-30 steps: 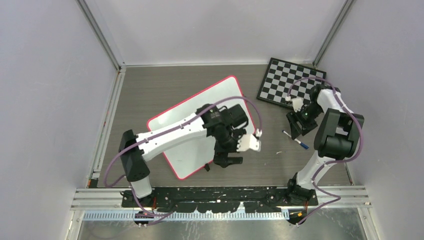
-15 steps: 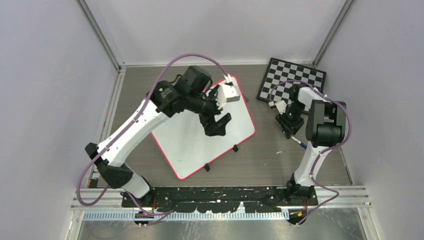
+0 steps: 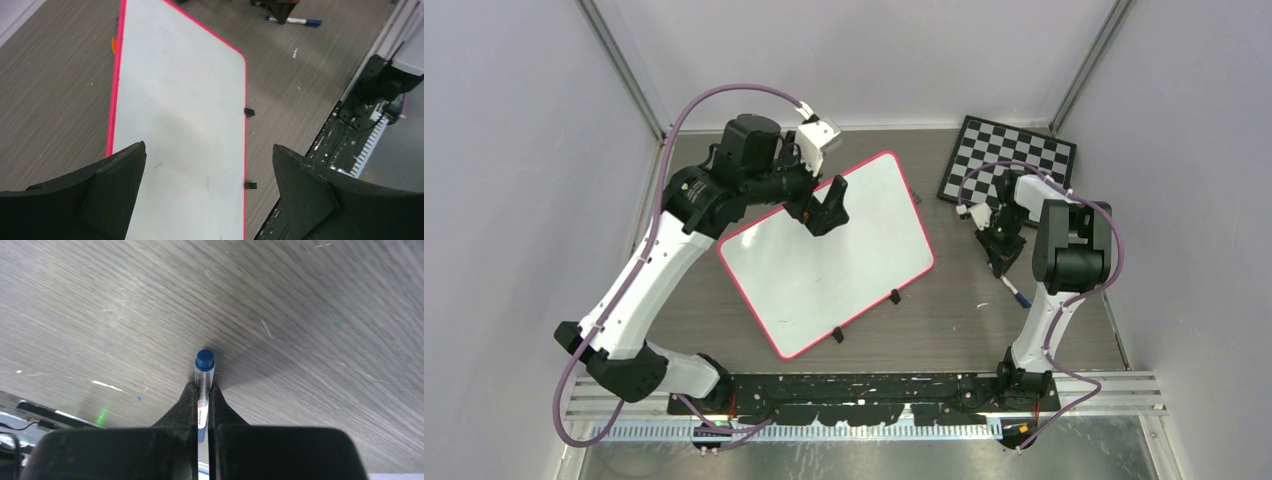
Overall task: Write a sentence on the whiteboard
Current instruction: Open the whiteboard marker at the center of the board.
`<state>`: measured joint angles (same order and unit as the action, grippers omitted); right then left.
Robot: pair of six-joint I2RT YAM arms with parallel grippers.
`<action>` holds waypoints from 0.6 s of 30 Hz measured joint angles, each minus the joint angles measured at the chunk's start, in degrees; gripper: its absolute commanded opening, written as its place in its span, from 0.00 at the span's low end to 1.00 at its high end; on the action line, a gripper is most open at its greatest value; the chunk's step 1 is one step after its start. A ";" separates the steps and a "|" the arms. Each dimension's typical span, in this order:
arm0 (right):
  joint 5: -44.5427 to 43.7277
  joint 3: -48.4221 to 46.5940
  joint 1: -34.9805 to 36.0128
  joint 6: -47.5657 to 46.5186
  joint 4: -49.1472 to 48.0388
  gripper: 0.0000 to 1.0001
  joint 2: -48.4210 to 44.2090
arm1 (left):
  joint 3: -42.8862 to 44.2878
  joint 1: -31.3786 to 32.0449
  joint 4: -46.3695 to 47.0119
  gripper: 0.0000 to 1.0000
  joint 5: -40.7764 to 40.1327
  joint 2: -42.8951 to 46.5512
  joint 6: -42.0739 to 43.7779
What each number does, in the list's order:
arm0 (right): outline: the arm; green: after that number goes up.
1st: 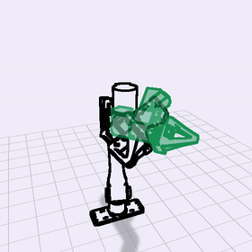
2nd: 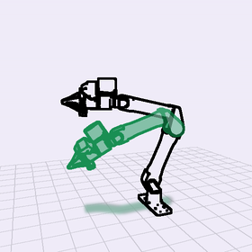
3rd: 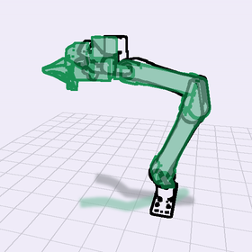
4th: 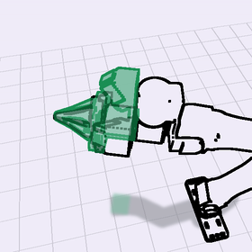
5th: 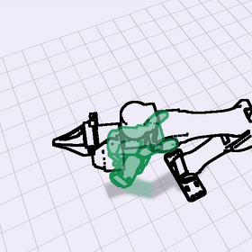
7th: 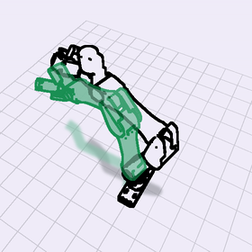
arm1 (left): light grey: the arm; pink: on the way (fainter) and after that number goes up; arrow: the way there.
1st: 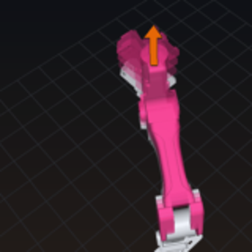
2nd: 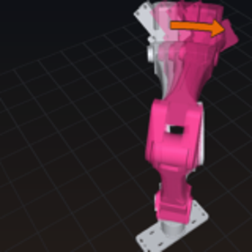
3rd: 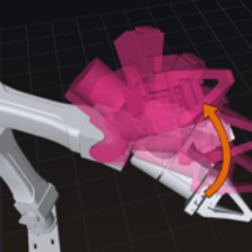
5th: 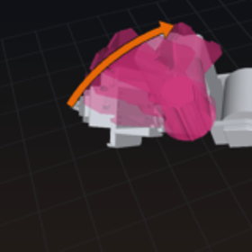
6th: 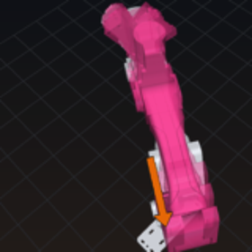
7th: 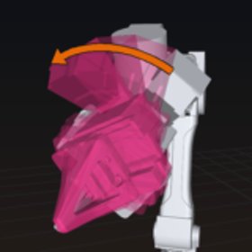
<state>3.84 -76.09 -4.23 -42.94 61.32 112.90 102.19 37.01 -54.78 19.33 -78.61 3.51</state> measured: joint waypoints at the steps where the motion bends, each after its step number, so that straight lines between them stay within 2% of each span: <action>1: 0.61 -0.02 0.00 0.26 0.26 0.00 -0.02 | -0.70 0.00 0.42 1.00 -1.11 0.00 -0.35; 7: 6.62 -2.56 -0.15 4.13 3.26 0.00 -3.78 | -3.80 -0.02 1.46 1.00 -5.53 -0.37 -1.46; 14: 19.04 -16.70 -0.35 13.46 5.79 0.00 -17.16 | -2.25 -0.02 1.95 1.00 -5.64 -1.73 -2.08; 18: 26.73 -22.49 -0.39 21.84 5.03 0.00 -22.71 | -0.55 -0.02 2.34 1.00 -4.13 -2.51 -2.25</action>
<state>30.57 -98.59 -4.62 -21.10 66.35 90.19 101.65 36.99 -52.45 15.20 -81.12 1.26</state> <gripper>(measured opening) 0.069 0.996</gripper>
